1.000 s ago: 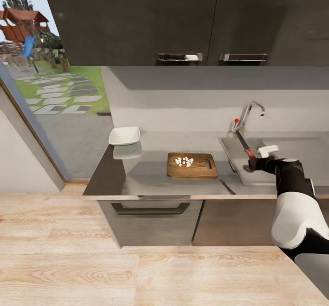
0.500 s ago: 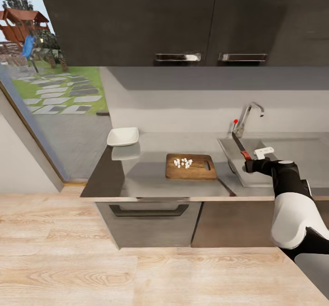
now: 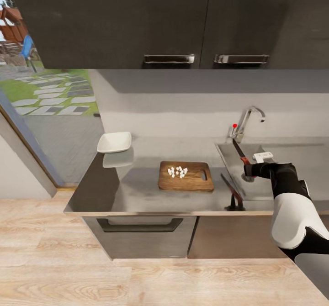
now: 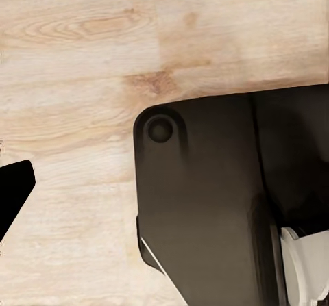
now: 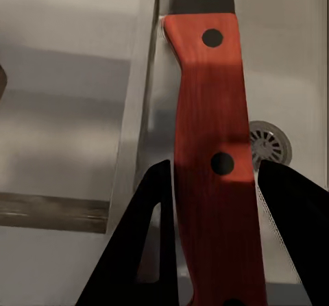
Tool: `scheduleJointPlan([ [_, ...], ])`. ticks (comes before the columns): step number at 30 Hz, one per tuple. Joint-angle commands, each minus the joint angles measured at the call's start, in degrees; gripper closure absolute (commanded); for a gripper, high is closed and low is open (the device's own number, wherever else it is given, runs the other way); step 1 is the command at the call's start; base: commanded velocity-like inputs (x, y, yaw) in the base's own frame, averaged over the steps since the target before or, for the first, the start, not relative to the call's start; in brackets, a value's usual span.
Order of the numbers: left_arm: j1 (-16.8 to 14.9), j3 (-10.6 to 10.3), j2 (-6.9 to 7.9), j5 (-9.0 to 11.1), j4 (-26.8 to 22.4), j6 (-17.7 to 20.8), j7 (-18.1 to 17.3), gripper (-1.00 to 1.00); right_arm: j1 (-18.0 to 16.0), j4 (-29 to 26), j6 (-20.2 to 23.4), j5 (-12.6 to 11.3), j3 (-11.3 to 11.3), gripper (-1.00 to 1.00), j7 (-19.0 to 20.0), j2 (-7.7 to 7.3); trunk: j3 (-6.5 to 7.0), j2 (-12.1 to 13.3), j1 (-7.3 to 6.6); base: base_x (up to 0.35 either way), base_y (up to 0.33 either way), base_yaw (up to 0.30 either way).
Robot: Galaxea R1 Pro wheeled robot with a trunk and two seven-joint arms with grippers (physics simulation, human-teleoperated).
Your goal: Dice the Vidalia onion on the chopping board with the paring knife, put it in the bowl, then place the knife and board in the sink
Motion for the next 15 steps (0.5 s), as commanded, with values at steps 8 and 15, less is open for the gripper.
scheduleJointPlan([
  [8,0.0,-0.2,0.56,1.0,-0.4,-0.6,2.1,-1.0,-0.1,0.1,0.1,0.4,-0.2,1.0,-0.5,0.06,-0.18,-0.1,0.05,0.013,0.0,0.0],
  [15,0.0,-0.3,0.51,1.0,-0.5,-0.8,12.1,-1.0,-0.1,0.1,0.1,0.4,-0.2,1.0,-1.3,0.04,-0.18,-0.1,0.05,0.0,0.0,0.0],
])
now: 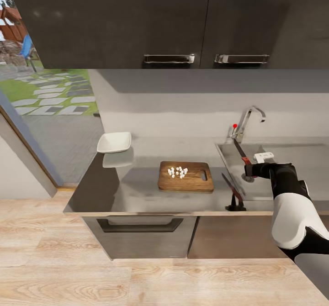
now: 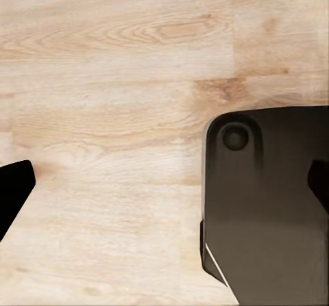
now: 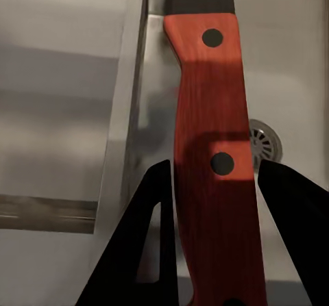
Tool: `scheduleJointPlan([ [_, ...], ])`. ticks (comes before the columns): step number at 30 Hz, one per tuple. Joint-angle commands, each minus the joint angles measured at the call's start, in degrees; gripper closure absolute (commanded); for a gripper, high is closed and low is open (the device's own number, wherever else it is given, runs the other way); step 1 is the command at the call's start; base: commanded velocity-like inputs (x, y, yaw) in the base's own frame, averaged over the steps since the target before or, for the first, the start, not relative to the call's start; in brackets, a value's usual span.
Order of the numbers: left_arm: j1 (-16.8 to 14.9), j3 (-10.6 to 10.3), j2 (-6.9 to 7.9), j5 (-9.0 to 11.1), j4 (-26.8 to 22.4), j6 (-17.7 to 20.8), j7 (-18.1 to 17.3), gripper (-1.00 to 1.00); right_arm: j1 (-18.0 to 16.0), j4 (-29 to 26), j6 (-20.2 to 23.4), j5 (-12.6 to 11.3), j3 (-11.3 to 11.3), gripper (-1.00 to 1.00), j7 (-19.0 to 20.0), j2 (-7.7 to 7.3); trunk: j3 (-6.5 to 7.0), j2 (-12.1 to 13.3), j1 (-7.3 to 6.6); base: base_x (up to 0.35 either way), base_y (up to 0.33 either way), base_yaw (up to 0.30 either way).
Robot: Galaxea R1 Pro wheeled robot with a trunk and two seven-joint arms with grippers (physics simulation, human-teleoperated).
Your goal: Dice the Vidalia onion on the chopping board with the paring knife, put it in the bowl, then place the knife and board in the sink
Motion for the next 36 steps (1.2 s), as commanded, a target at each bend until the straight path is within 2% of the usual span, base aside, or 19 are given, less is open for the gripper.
scheduleJointPlan([
  [1,0.0,-0.5,0.07,0.6,-0.1,-0.1,0.6,-1.0,-0.1,0.0,0.1,0.4,-0.2,1.0,0.3,0.04,-0.1,-0.1,0.04,0.0,0.0,0.0],
  [13,0.0,-0.5,-0.01,0.6,0.0,-0.1,0.7,-1.0,-0.1,2.3,0.1,0.4,-0.3,1.0,0.2,-0.3,-0.1,-0.1,0.04,0.011,0.0,0.0],
  [23,0.0,-0.5,-0.05,0.6,0.1,0.0,0.7,-1.0,-0.1,4.9,0.1,0.5,-0.3,1.0,0.2,-0.38,-0.1,-0.1,0.04,0.273,-0.026,0.0],
  [25,0.0,-0.5,-0.03,0.6,0.1,0.0,0.7,-1.0,-0.1,5.0,1.3,0.5,-0.3,1.0,0.1,-0.41,-0.1,-0.1,0.04,0.257,-0.183,0.0],
  [27,0.0,-0.5,-0.03,0.6,0.1,0.0,0.7,-1.0,-0.1,5.1,4.4,0.5,-0.3,1.0,-1.0,-0.49,-0.1,-0.1,0.04,0.219,-0.21,0.0],
  [28,0.0,-0.5,-0.02,0.6,0.1,0.0,0.6,-1.0,-0.1,5.1,6.1,0.5,-0.3,1.0,-3.4,-0.45,-0.1,-0.1,0.04,0.174,-0.225,0.0],
  [31,0.0,-0.5,-0.02,0.6,0.1,0.0,0.6,-1.0,-0.1,5.3,7.2,0.5,-0.3,1.0,-8.1,-0.41,-0.1,-0.1,0.04,0.119,-0.239,0.0],
  [36,0.0,-0.5,-0.15,0.6,0.2,0.0,0.6,-1.0,-0.1,9.6,7.5,0.5,-0.3,1.0,-10.7,-0.46,-0.1,-0.1,0.04,0.018,-0.239,0.0],
])
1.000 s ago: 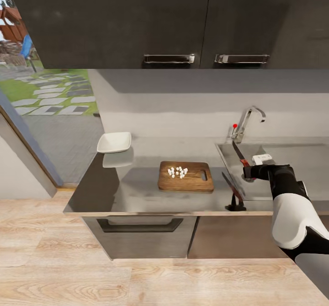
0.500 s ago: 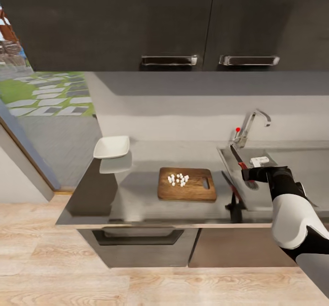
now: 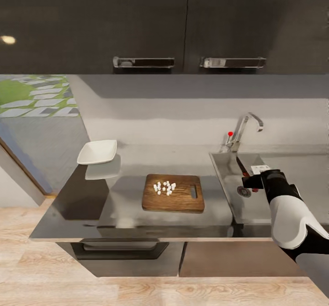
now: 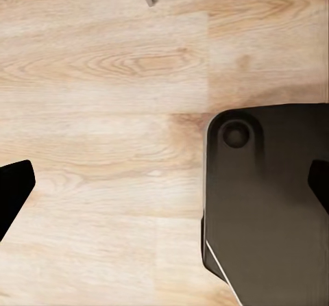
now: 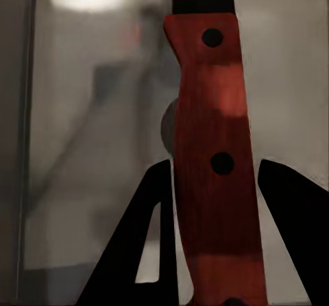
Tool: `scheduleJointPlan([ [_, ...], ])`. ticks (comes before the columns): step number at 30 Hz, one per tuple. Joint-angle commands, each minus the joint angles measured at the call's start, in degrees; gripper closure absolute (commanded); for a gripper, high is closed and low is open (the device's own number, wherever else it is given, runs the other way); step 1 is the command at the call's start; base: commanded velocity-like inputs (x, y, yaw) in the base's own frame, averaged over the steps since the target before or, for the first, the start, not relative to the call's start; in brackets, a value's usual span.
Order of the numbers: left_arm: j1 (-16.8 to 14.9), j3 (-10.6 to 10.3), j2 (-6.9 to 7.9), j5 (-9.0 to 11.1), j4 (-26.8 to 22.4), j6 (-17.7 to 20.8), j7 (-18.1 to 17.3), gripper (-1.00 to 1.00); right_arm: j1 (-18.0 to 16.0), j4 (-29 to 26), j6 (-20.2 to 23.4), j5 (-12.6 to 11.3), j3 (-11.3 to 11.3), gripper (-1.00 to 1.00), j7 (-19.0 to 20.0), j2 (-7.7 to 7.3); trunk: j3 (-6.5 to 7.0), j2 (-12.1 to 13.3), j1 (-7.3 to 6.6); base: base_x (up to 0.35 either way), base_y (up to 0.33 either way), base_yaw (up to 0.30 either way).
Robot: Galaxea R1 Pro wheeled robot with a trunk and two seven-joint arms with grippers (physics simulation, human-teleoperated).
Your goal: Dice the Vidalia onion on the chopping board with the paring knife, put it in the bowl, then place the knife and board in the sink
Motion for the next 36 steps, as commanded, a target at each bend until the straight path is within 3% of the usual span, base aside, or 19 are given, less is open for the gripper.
scheduleJointPlan([
  [1,0.0,-0.5,0.07,0.6,-0.1,-0.2,0.2,-1.0,-0.1,0.8,0.0,0.6,-0.3,1.0,0.1,0.04,-0.1,-0.1,0.04,0.002,-0.096,0.0],
  [8,0.0,-0.5,0.09,0.6,-0.3,-0.2,0.2,-1.0,-0.1,5.5,-0.5,0.5,-0.4,1.0,-4.1,-0.07,-0.1,-0.1,0.04,0.0,-0.017,0.0],
  [36,0.0,-0.5,0.09,0.6,-0.3,-0.2,0.2,-1.0,-0.1,6.6,-0.4,0.5,-0.4,1.0,-4.5,-0.08,-0.25,-0.1,0.04,0.0,0.0,0.0],
])
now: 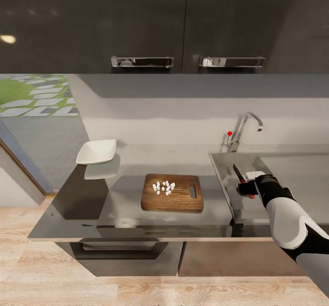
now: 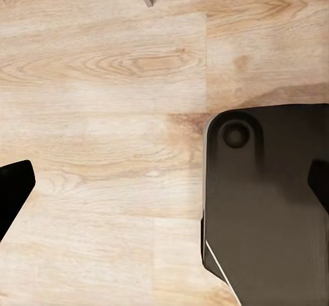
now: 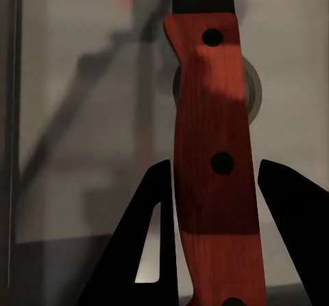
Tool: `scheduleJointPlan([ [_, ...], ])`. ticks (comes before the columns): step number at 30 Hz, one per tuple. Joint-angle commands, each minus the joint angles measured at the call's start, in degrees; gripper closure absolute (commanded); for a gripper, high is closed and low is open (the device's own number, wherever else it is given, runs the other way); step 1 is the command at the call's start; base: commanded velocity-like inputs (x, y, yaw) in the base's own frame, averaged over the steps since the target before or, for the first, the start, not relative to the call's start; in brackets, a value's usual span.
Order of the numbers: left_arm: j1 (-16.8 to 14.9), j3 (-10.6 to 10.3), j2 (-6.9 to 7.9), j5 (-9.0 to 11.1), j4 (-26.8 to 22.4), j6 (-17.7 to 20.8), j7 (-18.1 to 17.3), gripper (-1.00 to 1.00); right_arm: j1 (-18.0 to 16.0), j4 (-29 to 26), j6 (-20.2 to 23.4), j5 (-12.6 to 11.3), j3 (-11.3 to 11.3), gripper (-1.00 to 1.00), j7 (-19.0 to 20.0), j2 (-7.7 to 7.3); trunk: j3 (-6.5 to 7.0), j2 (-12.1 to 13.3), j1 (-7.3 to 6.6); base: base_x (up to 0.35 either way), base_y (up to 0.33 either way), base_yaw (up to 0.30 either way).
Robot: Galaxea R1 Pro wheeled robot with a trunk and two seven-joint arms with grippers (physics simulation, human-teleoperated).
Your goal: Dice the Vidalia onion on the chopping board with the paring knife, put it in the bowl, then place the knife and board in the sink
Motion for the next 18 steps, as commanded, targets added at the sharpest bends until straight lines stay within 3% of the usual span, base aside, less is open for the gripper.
scheduleJointPlan([
  [1,0.0,-0.5,0.06,0.6,-0.1,-0.1,0.2,-1.0,-0.1,-0.1,0.1,0.6,-0.4,1.0,0.5,0.05,-0.18,-0.1,0.03,0.0,0.0,0.0],
  [18,0.0,-0.5,0.06,0.6,0.0,-0.1,0.2,-1.0,-0.1,1.6,-0.5,0.6,-0.4,1.0,0.5,0.03,-1.72,-0.1,0.03,0.0,-0.017,0.0],
])
